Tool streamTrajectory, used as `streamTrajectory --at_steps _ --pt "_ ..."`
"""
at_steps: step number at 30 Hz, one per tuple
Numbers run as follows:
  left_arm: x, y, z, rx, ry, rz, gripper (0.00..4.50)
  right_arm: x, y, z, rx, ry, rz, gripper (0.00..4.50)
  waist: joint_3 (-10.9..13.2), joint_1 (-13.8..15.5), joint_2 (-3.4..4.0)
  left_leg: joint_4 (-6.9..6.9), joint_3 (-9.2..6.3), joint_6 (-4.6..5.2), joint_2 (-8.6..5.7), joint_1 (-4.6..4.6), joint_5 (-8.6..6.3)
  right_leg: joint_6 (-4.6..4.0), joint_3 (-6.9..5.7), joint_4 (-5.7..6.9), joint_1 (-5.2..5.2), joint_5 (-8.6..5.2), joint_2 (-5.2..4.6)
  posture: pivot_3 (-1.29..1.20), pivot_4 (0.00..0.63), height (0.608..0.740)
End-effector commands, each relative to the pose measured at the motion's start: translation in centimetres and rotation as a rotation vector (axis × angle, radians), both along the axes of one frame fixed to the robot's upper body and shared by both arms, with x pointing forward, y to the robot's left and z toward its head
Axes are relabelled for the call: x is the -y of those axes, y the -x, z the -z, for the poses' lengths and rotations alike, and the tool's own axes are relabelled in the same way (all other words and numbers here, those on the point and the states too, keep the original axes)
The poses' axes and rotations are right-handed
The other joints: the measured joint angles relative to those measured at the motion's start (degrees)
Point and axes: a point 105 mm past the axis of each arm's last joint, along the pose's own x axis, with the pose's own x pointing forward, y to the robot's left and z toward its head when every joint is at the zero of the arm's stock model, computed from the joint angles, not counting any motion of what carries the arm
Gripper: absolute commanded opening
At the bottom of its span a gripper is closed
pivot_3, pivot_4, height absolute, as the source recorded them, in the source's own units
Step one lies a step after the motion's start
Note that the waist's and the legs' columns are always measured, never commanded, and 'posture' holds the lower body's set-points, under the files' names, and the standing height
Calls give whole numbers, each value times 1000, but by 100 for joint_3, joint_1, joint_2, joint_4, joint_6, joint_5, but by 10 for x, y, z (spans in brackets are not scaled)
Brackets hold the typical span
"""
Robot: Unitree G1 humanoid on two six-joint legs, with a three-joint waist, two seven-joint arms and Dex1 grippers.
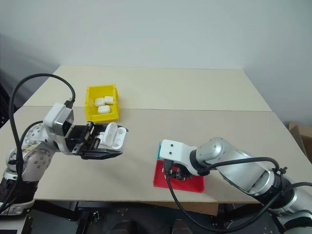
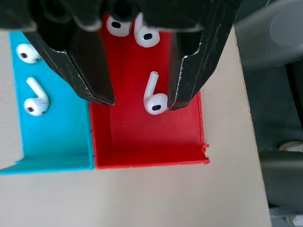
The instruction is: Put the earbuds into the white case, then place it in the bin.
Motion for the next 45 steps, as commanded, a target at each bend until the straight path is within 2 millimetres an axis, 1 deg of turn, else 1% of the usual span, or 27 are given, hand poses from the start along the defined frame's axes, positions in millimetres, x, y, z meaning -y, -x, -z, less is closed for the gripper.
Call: streamTrajectory --at_steps 1,7,13,20,23,26,31,33,34,35,36,37,38,39,40,42,43,45 --pt "2 7 -5 49 4 26 2785 -2 -1 -1 51 36 -5 2140 0 -14 0 0 -1 0 1 0 0 0 -1 1 0 0 0 0 150 740" --pt "3 17 -2 45 11 34 2785 -2 -3 11 40 67 4 2140 0 -67 0 2 -2 0 3 1 0 1 -2 3 0 0 1 0 150 740" --pt "2 19 1 40 12 16 2785 -9 -5 15 31 60 -5 2140 0 -65 0 1 -3 1 5 4 0 1 -2 6 1 0 4 0 150 740" --pt "-1 20 1 38 6 1 2785 -12 -7 22 30 73 -13 2140 0 -69 0 2 -3 1 6 4 0 1 -3 5 1 -1 4 0 150 740" --pt "-2 19 0 38 6 -5 2785 -12 -7 25 26 80 -16 1542 0 -69 1 2 -3 1 6 6 0 1 -3 6 2 -1 5 0 150 740" --pt "-2 19 0 39 6 -7 2785 -13 -6 26 24 82 -19 623 0 -63 1 2 -3 1 7 9 0 1 -4 5 5 -1 5 0 150 740" --pt "-2 18 -1 36 7 -7 2785 -13 -7 18 22 34 2 612 0 -64 1 2 -3 1 7 9 0 1 -4 5 4 -1 5 0 150 740" --pt "-2 17 -1 30 11 -6 2785 -10 -9 1 17 -46 40 612 0 -59 1 1 -3 1 8 8 0 1 -4 5 4 -1 6 0 150 740" --pt "-2 16 -2 26 15 -4 2785 -9 -9 -17 22 -144 52 612 0 -56 0 1 -4 1 7 6 0 1 -4 5 3 -1 6 0 150 740" --pt "-2 15 -3 23 18 -2 2785 -8 -8 -29 28 -211 57 612 0 -50 0 1 -4 1 7 5 0 1 -4 4 3 -1 6 0 150 740" --pt "-2 14 -5 19 27 -5 2785 -7 -10 -48 53 -320 68 612 0 -47 0 2 -6 1 6 2 0 1 -6 3 3 -1 6 0 150 740" --pt "-1 12 -7 13 33 -4 2785 -4 -11 -68 104 -446 73 612 0 -44 -1 1 -6 1 6 3 0 2 -6 3 5 -1 6 0 150 740" --pt "-1 11 -8 8 36 -3 2785 -2 -12 -80 139 -525 80 612 0 -39 -1 2 -10 1 8 2 0 2 -12 3 6 -1 6 0 150 740" --pt "0 9 -9 1 38 5 2785 1 -14 -96 213 -648 87 612 -1 -38 -1 2 -15 1 7 2 0 2 -16 2 9 -1 8 0 150 740" --pt "0 8 -10 -4 39 11 2785 3 -15 -106 260 -724 94 612 -1 -38 -1 0 -18 1 7 3 0 2 -19 1 12 -1 8 0 150 740" --pt "6 1 -12 -6 42 16 2785 8 -19 -127 383 -935 138 612 -1 -41 -1 1 -27 1 9 3 0 2 -26 -1 15 -1 11 0 150 740" --pt "10 -3 -12 -15 27 5 2785 7 -19 -136 396 -1040 157 612 -1 -44 -1 -1 -28 1 9 3 0 2 -27 0 15 -1 11 0 150 740" --pt "14 -9 -13 -33 6 -9 2785 4 -18 -145 393 -1156 174 612 0 -52 1 0 -30 0 7 0 1 2 -25 7 10 0 14 0 150 740"
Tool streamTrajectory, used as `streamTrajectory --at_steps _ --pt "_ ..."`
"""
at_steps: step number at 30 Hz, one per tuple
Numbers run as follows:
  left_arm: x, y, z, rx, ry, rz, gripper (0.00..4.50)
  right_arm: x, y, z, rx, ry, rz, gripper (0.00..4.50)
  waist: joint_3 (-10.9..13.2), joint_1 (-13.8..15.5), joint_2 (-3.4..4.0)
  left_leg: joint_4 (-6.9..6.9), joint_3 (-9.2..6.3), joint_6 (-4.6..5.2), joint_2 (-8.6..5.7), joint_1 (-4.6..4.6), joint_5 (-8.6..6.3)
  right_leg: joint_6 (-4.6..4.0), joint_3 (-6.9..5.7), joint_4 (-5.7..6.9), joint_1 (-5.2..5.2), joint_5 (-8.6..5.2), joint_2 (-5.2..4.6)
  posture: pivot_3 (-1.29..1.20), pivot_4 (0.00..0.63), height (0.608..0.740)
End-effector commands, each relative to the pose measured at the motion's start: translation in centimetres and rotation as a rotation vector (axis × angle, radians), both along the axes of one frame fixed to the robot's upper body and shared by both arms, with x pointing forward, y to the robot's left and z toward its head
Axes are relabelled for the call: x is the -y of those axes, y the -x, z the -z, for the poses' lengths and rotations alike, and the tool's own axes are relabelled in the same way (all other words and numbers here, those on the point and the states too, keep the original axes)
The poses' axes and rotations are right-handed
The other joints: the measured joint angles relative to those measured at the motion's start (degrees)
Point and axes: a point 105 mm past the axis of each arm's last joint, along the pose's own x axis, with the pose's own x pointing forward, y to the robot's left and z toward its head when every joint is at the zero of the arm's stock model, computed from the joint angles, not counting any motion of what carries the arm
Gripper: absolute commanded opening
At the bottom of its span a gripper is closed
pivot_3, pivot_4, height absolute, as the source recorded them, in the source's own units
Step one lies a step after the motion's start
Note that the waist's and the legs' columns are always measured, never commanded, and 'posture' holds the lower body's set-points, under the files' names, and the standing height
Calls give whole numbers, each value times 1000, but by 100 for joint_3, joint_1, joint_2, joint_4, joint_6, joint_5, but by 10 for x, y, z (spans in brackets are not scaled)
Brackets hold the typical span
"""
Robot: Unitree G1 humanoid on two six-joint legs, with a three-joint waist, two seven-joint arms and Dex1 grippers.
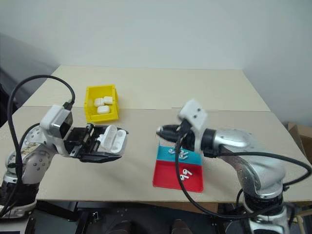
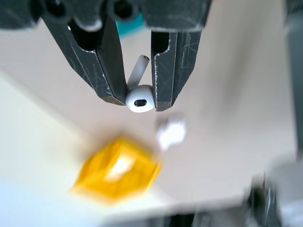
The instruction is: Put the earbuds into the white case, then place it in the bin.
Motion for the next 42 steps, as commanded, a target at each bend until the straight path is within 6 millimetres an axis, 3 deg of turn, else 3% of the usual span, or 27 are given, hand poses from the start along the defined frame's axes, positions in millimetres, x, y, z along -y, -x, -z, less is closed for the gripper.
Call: streamTrajectory --at_steps 1,6,19,42 --pt "8 -5 -6 -8 -26 0 2785 -1 9 -31 113 -168 3 612 0 -25 1 0 0 0 0 0 0 0 1 1 1 1 0 0 150 740" --pt "14 -14 -11 -29 -29 12 2785 -25 29 -42 120 -269 -210 612 0 -39 3 -4 -4 1 8 1 0 -2 -1 1 -1 0 10 0 150 740" --pt "18 -17 -18 -5 -25 54 2785 -49 33 -27 139 -180 -246 612 0 -24 3 -4 -4 0 8 0 0 -3 -2 1 -1 0 9 0 150 740" --pt "18 -15 -22 27 -4 70 2785 -50 25 -9 183 -36 -199 612 0 -19 3 -3 -4 1 8 0 0 -4 -2 0 0 0 9 0 150 740"
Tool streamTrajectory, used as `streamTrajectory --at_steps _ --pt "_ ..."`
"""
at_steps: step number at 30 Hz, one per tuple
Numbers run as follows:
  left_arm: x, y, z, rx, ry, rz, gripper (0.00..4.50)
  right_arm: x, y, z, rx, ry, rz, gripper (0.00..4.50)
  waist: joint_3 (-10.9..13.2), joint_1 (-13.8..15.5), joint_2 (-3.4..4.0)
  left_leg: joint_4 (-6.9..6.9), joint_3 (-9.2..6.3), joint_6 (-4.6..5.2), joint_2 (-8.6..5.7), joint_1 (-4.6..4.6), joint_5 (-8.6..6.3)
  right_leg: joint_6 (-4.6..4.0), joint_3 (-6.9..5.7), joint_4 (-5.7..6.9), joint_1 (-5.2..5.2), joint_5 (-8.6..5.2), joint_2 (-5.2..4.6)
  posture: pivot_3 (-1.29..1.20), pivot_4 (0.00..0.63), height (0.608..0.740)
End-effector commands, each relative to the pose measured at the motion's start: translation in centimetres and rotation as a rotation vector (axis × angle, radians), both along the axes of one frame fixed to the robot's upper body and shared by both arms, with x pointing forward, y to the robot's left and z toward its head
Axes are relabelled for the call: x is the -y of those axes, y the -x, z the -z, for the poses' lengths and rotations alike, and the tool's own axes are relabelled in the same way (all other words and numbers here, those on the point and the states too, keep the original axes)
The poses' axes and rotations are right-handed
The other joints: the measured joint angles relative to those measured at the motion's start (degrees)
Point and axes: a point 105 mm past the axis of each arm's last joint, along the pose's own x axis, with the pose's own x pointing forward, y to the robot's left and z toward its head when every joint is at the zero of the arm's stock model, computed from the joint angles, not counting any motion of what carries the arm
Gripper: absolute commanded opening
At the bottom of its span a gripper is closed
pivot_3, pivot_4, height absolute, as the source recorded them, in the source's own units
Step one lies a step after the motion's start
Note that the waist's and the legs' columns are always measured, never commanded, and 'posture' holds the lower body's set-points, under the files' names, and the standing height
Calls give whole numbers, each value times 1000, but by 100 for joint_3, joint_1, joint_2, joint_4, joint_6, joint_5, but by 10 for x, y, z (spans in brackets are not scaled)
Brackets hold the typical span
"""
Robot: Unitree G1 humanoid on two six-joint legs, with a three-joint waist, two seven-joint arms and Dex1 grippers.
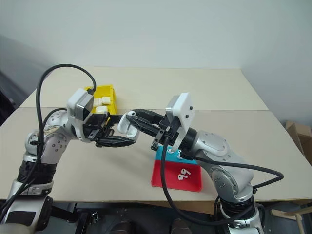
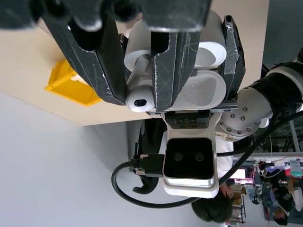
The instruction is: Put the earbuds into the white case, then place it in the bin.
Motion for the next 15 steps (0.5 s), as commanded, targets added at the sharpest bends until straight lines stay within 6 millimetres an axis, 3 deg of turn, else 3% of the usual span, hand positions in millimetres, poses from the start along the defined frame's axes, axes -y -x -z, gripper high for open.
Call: streamTrajectory --at_steps 1,3,10,15 --pt "1 6 -15 78 31 24 2785 -1 -1 4 11 23 11 612 0 2 0 0 0 0 0 0 0 0 0 0 0 0 0 0 150 740" --pt "1 6 -15 79 35 25 2785 -1 0 6 15 36 5 612 0 3 0 0 0 0 0 0 0 0 0 -1 0 0 0 0 150 740" --pt "1 4 -14 84 41 16 2785 0 6 5 18 46 -38 2848 0 2 0 0 0 0 0 0 0 0 0 -1 1 0 0 0 150 740" --pt "1 2 -14 86 48 9 2785 2 4 0 19 30 -30 2848 0 3 0 0 0 0 0 0 0 0 0 0 1 0 0 0 150 740"
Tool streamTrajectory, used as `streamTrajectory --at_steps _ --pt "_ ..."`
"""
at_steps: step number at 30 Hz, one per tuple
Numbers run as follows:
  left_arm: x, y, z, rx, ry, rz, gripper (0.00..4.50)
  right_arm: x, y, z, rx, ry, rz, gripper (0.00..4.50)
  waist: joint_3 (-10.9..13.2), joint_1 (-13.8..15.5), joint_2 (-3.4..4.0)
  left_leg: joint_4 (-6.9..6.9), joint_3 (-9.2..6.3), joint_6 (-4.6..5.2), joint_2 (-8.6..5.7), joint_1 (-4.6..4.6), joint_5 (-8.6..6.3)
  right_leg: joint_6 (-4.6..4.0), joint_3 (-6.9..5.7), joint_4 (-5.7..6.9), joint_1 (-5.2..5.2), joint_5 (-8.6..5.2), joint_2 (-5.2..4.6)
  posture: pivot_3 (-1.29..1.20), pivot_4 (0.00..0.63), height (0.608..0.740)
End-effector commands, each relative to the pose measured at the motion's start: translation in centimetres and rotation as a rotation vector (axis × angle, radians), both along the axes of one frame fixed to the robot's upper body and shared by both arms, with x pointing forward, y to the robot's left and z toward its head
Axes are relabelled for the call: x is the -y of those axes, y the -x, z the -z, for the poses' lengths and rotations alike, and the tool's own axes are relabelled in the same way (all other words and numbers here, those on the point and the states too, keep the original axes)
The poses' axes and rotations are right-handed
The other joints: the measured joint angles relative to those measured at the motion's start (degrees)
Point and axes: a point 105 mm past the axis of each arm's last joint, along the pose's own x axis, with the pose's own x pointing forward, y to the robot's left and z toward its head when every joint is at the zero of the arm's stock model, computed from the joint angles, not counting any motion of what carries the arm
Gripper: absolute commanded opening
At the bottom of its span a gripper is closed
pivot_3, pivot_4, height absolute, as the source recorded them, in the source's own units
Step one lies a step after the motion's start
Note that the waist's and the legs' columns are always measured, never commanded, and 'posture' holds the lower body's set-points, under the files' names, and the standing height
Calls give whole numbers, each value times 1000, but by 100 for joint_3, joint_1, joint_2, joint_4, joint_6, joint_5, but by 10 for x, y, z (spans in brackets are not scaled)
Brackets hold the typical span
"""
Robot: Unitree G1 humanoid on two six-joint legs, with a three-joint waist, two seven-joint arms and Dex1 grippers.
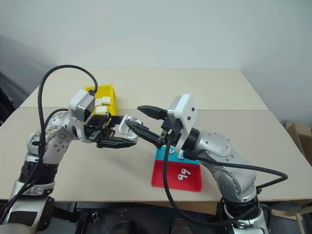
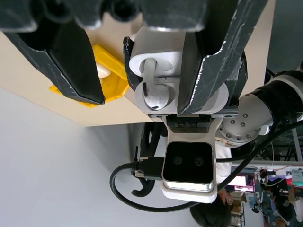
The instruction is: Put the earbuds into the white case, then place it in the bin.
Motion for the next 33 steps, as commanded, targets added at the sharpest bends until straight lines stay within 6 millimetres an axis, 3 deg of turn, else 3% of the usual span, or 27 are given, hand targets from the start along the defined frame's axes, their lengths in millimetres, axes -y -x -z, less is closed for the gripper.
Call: streamTrajectory --at_steps 1,9,15,21,25,28,33 --pt "-1 3 -16 78 44 4 2785 0 2 -2 -5 1 -17 2848 0 1 0 0 0 0 0 0 0 0 0 0 0 0 0 0 150 740" --pt "-2 0 -13 87 16 -6 2785 10 4 -12 -28 -60 -29 2848 0 2 0 0 0 0 0 0 0 0 0 0 0 0 0 0 150 740" --pt "-10 -14 -8 108 -87 -36 2785 22 9 -23 -41 -128 -65 2848 0 5 0 0 -1 0 0 0 0 0 -1 -2 1 0 0 0 150 740" --pt "-7 -21 -5 132 -142 -39 2785 23 7 -21 -28 -84 -36 2848 0 4 0 0 -1 0 0 -2 0 0 -1 -2 0 0 0 0 150 740" --pt "-3 -15 -16 126 -64 -5 2785 20 3 -15 9 44 11 2848 0 8 0 0 -1 0 0 -3 0 0 -1 -2 0 0 0 0 150 740" --pt "-2 -18 -12 127 -64 -22 2785 17 5 -18 47 100 -9 2254 0 -2 0 1 -1 0 0 -3 0 0 -1 -1 -1 0 0 0 150 740" --pt "0 -16 -12 120 -39 -23 2785 11 10 -25 94 153 -47 573 1 5 0 1 -1 1 0 -3 0 0 0 -1 -1 0 1 0 150 740"
